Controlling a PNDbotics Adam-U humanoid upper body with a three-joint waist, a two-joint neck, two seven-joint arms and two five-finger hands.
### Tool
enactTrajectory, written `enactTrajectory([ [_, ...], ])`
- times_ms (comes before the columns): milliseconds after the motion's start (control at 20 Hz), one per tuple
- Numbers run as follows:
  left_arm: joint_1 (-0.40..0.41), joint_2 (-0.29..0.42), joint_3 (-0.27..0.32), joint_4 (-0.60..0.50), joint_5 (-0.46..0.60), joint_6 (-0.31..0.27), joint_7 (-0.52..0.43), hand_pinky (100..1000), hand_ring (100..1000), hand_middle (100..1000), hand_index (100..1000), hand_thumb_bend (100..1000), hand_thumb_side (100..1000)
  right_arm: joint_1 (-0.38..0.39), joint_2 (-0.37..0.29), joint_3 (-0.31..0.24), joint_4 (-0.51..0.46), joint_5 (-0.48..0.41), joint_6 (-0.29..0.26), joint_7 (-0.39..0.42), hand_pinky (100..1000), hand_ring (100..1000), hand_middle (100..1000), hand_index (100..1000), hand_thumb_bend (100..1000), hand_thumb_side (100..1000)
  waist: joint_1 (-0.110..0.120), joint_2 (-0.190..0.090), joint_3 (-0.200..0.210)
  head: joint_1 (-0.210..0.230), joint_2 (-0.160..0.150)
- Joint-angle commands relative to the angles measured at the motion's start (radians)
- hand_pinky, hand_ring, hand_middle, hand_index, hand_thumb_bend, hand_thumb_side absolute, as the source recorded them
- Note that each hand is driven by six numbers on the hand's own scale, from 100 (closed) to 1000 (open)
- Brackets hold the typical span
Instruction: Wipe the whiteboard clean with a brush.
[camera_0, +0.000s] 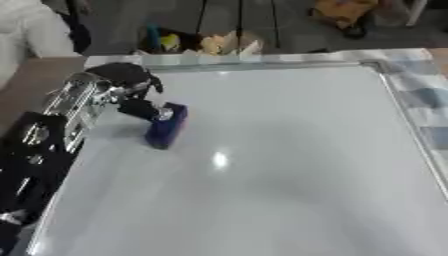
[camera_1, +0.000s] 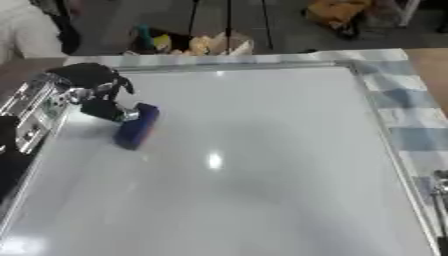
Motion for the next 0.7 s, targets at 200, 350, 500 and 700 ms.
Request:
enactTrajectory([
  [200, -0.041, -0.002, 0.033, 0.068, -0.067, -0.001, -0.011, 382, 508, 522, 862, 703, 1000, -0.005, -0.008, -0.001, -0.015, -0.005, 0.001, -0.001, 775, 858, 668, 789, 100, 880, 0.000, -0.027, -0.001, -0.001, 0.004],
  [350, -0.055, -0.018, 0.045, 0.116, -0.107, 0.006, -0.004, 380, 510, 522, 850, 728, 1000, -0.005, -0.007, 0.000, -0.015, -0.006, 0.002, 0.002, 774, 858, 667, 788, 100, 880, 0.000, -0.027, -0.002, 0.001, 0.003],
  [500, -0.073, -0.042, 0.068, 0.168, -0.130, 0.026, 0.015, 364, 500, 513, 825, 667, 1000, -0.006, -0.005, 0.002, -0.015, -0.007, 0.002, 0.004, 774, 858, 667, 787, 100, 880, -0.001, -0.026, -0.007, 0.008, 0.002],
  [700, -0.090, -0.059, 0.085, 0.212, -0.145, 0.049, 0.043, 362, 499, 510, 806, 637, 1000, -0.006, -0.003, 0.004, -0.015, -0.008, 0.002, 0.006, 774, 858, 666, 787, 100, 879, 0.000, -0.024, -0.008, 0.011, 0.002],
])
